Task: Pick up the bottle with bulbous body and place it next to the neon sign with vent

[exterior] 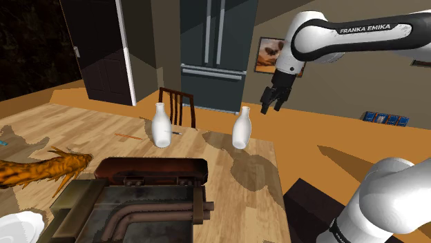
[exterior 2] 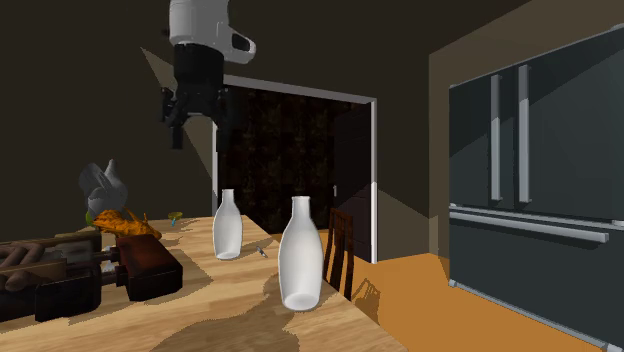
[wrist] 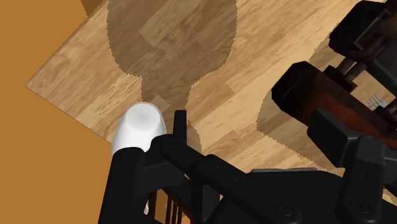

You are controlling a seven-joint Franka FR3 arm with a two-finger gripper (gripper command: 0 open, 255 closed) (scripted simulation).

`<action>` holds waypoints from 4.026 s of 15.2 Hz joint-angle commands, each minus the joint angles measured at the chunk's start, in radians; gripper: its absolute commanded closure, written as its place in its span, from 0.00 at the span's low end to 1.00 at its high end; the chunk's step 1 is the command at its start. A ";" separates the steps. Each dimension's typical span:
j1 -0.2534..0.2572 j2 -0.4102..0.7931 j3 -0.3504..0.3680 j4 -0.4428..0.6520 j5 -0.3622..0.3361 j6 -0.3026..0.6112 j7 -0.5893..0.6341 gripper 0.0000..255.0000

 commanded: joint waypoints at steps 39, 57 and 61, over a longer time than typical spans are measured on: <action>-0.059 0.697 -0.103 0.387 -0.007 0.322 -0.152 1.00; -0.058 0.649 -0.104 0.518 -0.021 0.144 -0.140 1.00; -0.058 0.643 -0.104 0.565 -0.023 0.092 -0.138 1.00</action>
